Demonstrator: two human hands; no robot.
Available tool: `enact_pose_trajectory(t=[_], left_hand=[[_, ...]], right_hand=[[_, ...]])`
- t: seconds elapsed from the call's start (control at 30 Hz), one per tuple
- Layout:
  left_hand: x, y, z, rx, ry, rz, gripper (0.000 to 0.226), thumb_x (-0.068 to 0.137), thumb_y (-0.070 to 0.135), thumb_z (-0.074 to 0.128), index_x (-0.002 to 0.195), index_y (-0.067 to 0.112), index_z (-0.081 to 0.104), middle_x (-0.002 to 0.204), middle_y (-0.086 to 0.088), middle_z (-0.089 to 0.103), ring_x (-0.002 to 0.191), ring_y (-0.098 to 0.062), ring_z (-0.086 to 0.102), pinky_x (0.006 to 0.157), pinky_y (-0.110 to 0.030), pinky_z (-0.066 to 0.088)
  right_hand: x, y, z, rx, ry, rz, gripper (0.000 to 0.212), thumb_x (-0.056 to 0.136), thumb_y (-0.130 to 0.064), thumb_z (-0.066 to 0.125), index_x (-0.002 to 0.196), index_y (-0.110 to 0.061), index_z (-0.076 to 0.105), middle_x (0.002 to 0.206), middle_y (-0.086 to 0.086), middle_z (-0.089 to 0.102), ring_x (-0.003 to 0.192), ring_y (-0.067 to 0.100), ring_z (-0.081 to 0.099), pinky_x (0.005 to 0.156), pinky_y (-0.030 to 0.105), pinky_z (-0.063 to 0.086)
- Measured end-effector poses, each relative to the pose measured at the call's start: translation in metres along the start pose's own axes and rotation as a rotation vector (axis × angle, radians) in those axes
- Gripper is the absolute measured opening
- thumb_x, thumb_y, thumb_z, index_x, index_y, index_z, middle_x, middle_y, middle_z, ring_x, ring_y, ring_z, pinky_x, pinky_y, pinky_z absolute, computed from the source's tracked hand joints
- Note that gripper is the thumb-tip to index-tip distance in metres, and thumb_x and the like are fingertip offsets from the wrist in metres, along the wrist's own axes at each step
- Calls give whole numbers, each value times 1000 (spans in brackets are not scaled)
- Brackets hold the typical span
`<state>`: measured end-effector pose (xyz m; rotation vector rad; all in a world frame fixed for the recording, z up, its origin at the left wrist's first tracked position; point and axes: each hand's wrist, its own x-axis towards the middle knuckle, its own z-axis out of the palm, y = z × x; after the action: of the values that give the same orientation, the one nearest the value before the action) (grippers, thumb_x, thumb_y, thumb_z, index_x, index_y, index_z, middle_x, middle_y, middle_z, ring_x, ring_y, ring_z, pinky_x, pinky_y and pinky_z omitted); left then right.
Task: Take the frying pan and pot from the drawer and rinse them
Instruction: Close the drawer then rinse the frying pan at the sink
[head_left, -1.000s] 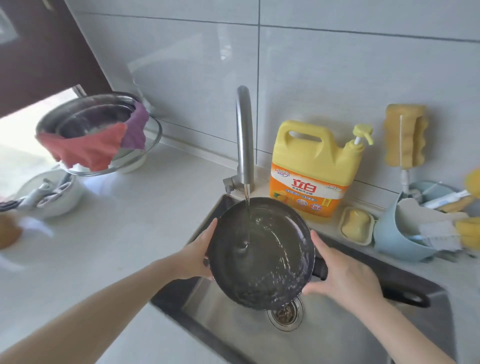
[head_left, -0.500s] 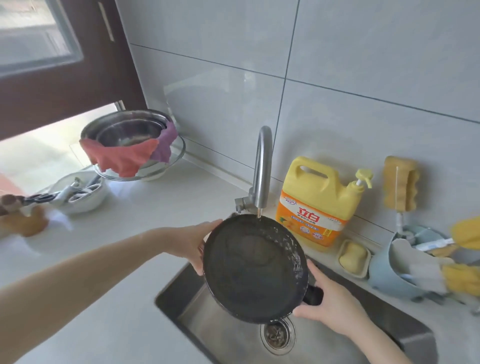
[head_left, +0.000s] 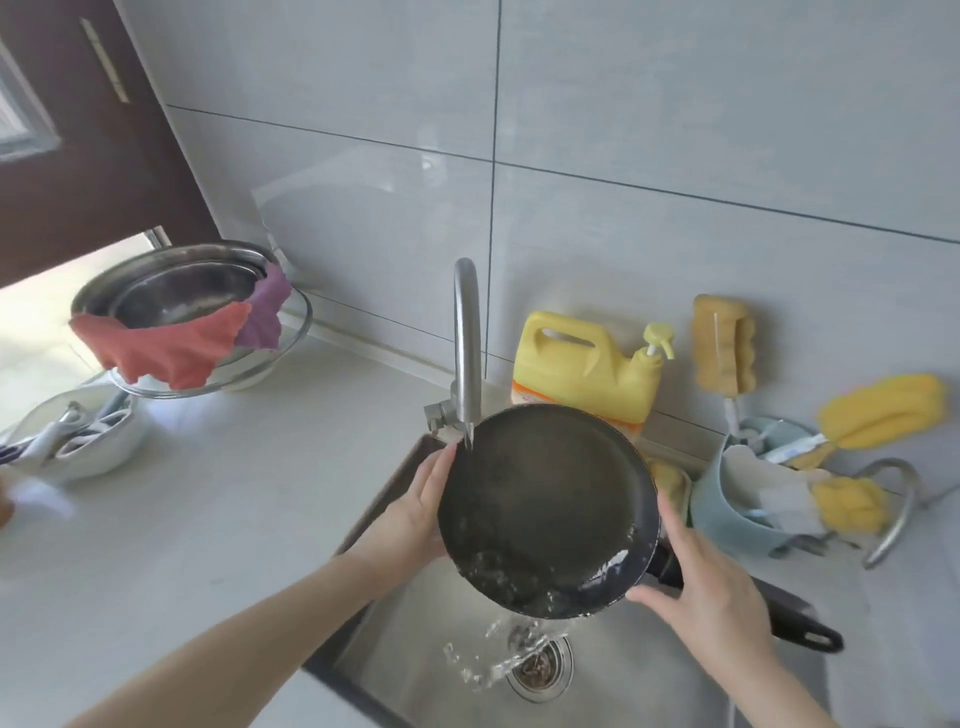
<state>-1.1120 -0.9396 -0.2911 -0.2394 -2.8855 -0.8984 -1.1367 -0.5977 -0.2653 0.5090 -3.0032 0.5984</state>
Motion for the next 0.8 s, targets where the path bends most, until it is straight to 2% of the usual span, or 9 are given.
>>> enact_pose_trajectory(t=[0.07, 0.13, 0.23, 0.33, 0.43, 0.53, 0.63, 0.7, 0.8], left_hand=[[-7, 5, 12, 8, 48, 15, 125, 80, 33, 79, 140, 52, -28, 161, 1, 11, 128, -30, 52, 101, -23, 42], [-11, 15, 21, 85, 157, 109, 131, 75, 29, 85, 152, 34, -21, 157, -5, 20, 126, -32, 54, 100, -23, 42], [-12, 28, 32, 169, 304, 272, 131, 69, 21, 89, 155, 8, -9, 148, -20, 29, 133, -33, 41, 102, -37, 47], [-4, 45, 33, 180, 406, 377, 124, 73, 14, 85, 154, 5, -8, 146, -24, 30, 133, -35, 39, 104, -39, 44], [5, 64, 27, 174, 484, 442, 120, 73, 12, 81, 154, 4, -7, 143, -26, 33, 128, -35, 42, 105, -34, 40], [14, 75, 23, 199, 547, 486, 117, 75, 14, 78, 154, 4, -7, 141, -25, 34, 129, -34, 41, 112, -33, 31], [17, 75, 28, 158, 494, 461, 125, 70, 14, 83, 154, 6, -9, 142, -23, 32, 127, -35, 42, 103, -35, 39], [12, 69, 31, 91, 368, 378, 132, 67, 20, 88, 155, 10, -11, 146, -20, 28, 123, -36, 51, 99, -30, 46], [5, 51, 29, -34, 97, 151, 138, 69, 29, 88, 149, 38, -24, 157, 3, 14, 116, -32, 61, 93, -32, 51]], right_hand=[[-11, 5, -6, -52, 57, -6, 129, 51, -54, 88, 151, -45, 8, 95, -8, 63, 84, 17, 62, 58, 31, 49], [-21, 11, -11, -106, 155, -1, 122, 50, -51, 90, 150, -32, 23, 93, 3, 66, 86, 18, 55, 57, 35, 52], [-35, 18, -27, -177, 250, -21, 89, 75, -68, 58, 141, -16, 30, 91, 13, 66, 85, 27, 55, 56, 42, 54], [-44, 22, -45, -220, 287, -24, 79, 89, -73, 27, 129, -5, 40, 83, 20, 65, 66, 40, 63, 50, 44, 51], [-49, 24, -63, -281, 394, -24, 73, 93, -67, 29, 121, -2, 45, 83, 24, 65, 60, 41, 63, 49, 43, 50], [-46, 21, -80, -278, 392, 21, 76, 91, -70, 27, 118, -1, 46, 87, 24, 64, 62, 41, 63, 51, 44, 51], [-43, 23, -86, -269, 346, -14, 78, 91, -70, 28, 126, -3, 45, 89, 22, 64, 64, 41, 63, 51, 42, 50], [-40, 23, -84, -267, 285, -37, 83, 84, -66, 50, 146, -14, 34, 86, 14, 62, 62, 37, 61, 48, 38, 48], [-34, 19, -79, -206, -34, 61, 132, 52, -58, 83, 154, -37, 3, 81, -5, 56, 57, 15, 51, 44, 20, 32]])
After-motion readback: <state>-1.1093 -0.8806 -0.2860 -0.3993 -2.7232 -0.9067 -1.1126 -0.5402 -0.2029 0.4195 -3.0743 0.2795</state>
